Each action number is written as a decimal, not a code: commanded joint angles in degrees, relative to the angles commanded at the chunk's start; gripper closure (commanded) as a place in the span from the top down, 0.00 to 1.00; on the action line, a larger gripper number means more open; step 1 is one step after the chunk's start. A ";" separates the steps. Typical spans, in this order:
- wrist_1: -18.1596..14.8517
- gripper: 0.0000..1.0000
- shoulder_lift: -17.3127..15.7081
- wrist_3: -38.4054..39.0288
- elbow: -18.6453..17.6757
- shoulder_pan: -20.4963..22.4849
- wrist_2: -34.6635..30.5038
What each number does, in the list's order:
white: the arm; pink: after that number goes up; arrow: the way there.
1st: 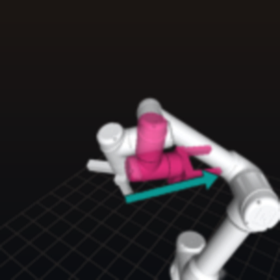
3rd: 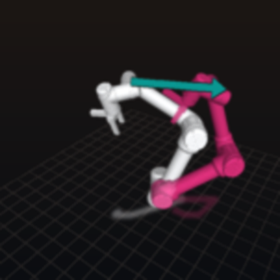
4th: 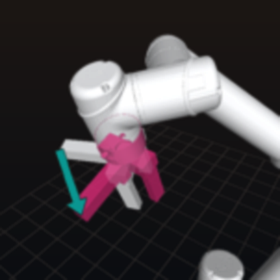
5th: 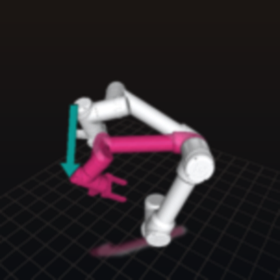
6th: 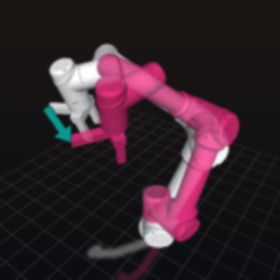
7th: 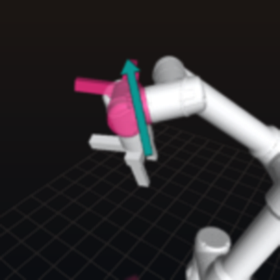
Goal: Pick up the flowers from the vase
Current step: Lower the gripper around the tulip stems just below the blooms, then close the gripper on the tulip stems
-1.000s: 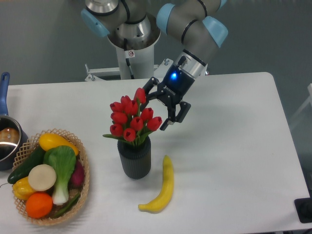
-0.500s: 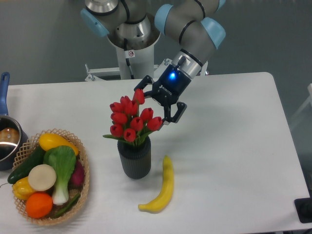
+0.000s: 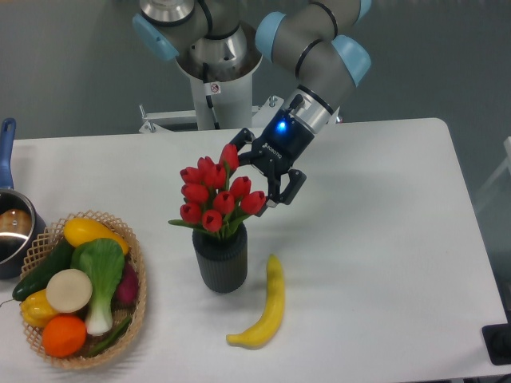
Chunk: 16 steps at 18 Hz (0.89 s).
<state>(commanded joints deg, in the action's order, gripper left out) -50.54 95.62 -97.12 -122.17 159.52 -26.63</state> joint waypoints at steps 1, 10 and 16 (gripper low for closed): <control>0.00 1.00 0.00 -0.17 0.00 0.00 0.00; 2.10 1.00 4.30 -0.35 1.14 -2.02 3.87; 2.46 1.00 5.36 0.26 1.32 -2.55 5.80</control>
<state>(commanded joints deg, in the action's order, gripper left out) -48.08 100.98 -96.86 -120.85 156.97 -20.83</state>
